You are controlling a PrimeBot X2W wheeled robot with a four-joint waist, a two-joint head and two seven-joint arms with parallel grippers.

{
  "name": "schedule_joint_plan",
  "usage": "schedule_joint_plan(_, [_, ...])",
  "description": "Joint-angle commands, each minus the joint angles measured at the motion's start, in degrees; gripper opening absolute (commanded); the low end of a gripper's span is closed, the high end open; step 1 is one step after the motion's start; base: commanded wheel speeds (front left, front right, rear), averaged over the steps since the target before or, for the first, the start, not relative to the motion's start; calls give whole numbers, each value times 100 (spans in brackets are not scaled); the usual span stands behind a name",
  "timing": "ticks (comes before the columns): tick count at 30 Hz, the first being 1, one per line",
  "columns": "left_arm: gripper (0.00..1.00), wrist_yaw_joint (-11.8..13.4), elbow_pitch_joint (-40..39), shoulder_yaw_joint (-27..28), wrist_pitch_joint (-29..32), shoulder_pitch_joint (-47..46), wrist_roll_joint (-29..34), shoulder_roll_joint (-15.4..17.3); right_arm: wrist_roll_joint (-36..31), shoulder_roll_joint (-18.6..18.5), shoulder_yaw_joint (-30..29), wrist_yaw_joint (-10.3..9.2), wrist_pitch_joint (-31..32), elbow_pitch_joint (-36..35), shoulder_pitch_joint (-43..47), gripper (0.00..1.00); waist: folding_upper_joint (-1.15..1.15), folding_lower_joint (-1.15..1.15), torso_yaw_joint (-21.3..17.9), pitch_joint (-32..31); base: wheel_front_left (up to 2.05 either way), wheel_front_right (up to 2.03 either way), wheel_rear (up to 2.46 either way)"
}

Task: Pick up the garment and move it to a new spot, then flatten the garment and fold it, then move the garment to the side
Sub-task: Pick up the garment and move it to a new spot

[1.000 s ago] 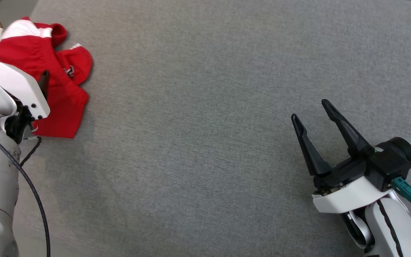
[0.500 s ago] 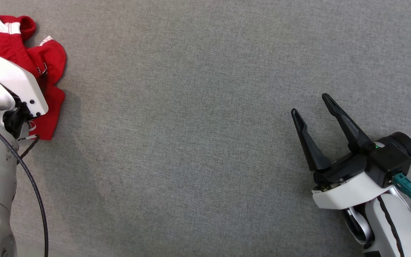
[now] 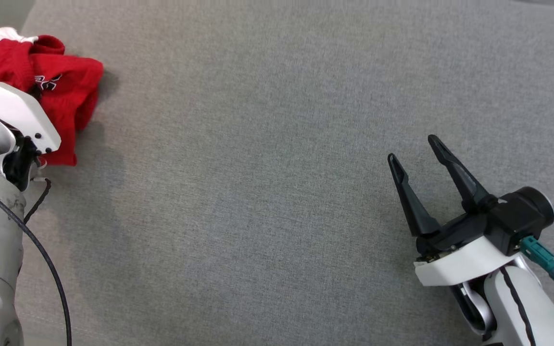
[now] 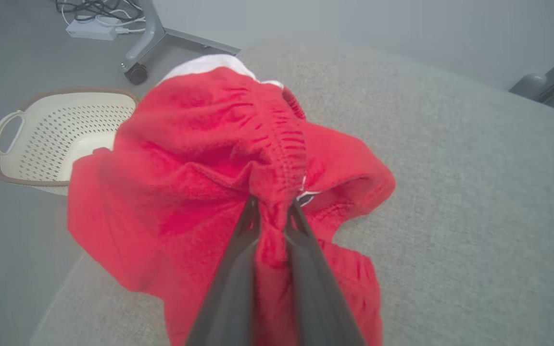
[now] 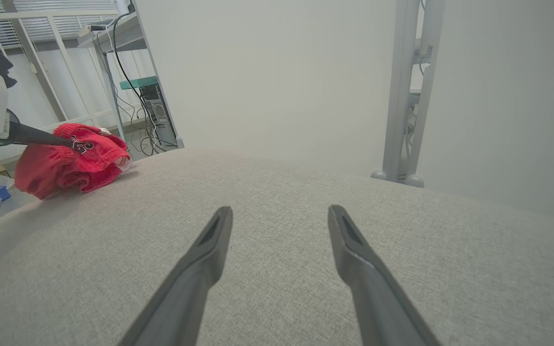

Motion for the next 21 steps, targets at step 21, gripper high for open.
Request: schedule_joint_plan(21, [0, -207, -2761, -1918, -996, 1308, -1721, -497, 106, 522, -398, 1, -3, 182, 658, 100, 0, 0, -689, -1941, 0, 0, 0])
